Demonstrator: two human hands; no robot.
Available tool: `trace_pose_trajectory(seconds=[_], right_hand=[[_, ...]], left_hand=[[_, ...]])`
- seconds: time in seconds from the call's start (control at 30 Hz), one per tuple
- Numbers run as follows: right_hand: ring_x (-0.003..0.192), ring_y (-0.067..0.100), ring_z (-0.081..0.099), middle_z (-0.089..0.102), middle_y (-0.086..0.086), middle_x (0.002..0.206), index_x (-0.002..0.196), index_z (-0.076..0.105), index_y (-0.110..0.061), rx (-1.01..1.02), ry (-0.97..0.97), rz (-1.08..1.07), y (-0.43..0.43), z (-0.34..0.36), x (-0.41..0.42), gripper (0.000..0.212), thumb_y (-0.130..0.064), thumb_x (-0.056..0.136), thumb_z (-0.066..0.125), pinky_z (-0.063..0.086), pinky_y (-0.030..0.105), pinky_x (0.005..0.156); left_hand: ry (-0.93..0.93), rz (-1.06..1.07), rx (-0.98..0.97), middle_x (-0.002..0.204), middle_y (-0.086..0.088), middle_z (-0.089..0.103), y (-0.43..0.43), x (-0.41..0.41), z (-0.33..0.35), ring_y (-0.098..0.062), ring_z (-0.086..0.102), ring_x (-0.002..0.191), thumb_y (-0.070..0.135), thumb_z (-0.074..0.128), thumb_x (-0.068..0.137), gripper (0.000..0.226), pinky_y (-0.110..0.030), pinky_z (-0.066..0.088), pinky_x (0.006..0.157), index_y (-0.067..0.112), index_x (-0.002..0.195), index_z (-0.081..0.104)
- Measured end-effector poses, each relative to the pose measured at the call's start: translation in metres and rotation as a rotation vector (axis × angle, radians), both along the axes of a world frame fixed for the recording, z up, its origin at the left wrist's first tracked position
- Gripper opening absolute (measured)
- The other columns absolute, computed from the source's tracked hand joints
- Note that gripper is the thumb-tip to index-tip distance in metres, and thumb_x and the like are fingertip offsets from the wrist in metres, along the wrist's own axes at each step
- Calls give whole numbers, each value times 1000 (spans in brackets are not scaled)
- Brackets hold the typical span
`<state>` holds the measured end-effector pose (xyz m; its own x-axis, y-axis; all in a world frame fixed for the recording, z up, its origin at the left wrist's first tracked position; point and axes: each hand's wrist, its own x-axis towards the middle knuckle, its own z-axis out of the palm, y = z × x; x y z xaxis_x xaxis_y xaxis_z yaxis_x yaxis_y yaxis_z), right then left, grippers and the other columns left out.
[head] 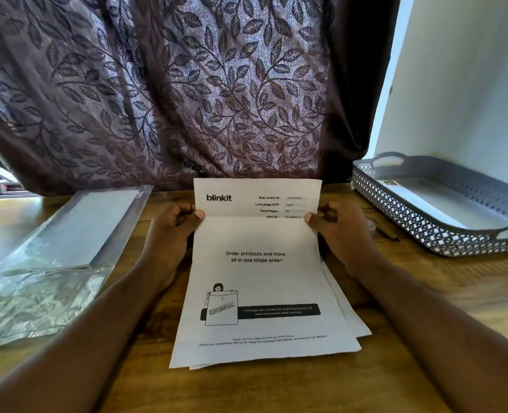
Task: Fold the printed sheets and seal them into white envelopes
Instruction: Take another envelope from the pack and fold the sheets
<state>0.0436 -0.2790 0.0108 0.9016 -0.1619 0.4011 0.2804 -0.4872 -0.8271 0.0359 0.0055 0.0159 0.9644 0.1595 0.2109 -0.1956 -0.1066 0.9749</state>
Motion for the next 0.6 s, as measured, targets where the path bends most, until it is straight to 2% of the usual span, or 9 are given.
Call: trace_pose_trajectory(seconds=[0.03,0.17,0.23,0.3,0.33,0.43,0.6], right_hand=[[92,8,72,77,-4,106,105,74,-16,-17,3,-10,0,0,0,15,-18,91,73,60,29,80],[88,7,72,76,-3,105,107,76,-13,-69,33,-5,1,-2,1,16,-18,93,71,55,18,69],[87,13,73,77,-2,100,102,76,-12,-73,45,-26,2,-3,3,13,-20,92,71,60,28,72],[84,16,74,78,-1,95,98,76,-11,-53,43,-44,1,-3,4,12,-20,92,71,62,42,78],[83,16,74,78,-1,94,97,76,-10,-27,40,-39,1,-2,4,11,-19,92,71,62,44,79],[86,17,75,78,0,97,101,74,-9,29,66,3,0,-2,5,12,-17,95,67,62,43,80],[96,19,73,76,2,109,112,72,-10,7,152,68,-2,-5,10,19,-17,98,62,60,47,88]], left_hand=[[18,-6,-8,96,-7,78,0,1,-1,-25,75,85,14,58,100,14,-38,61,72,5,106,67],[103,-42,3,99,-13,77,1,6,-4,-33,74,90,13,55,100,17,-53,58,86,3,107,66],[123,-65,35,100,-10,77,1,8,-6,-32,74,92,13,55,100,17,-56,56,90,5,108,68],[128,-85,62,101,-8,77,1,8,-7,-30,75,92,12,56,100,16,-54,56,92,7,108,69],[127,-89,71,102,-8,77,1,8,-7,-28,75,93,11,57,99,16,-53,56,92,8,109,69],[127,-120,100,105,-6,77,2,10,-9,-26,75,95,11,60,97,18,-52,55,94,9,114,68],[125,-185,201,113,0,75,1,17,-7,-20,73,100,13,64,95,28,-51,55,95,17,122,66]])
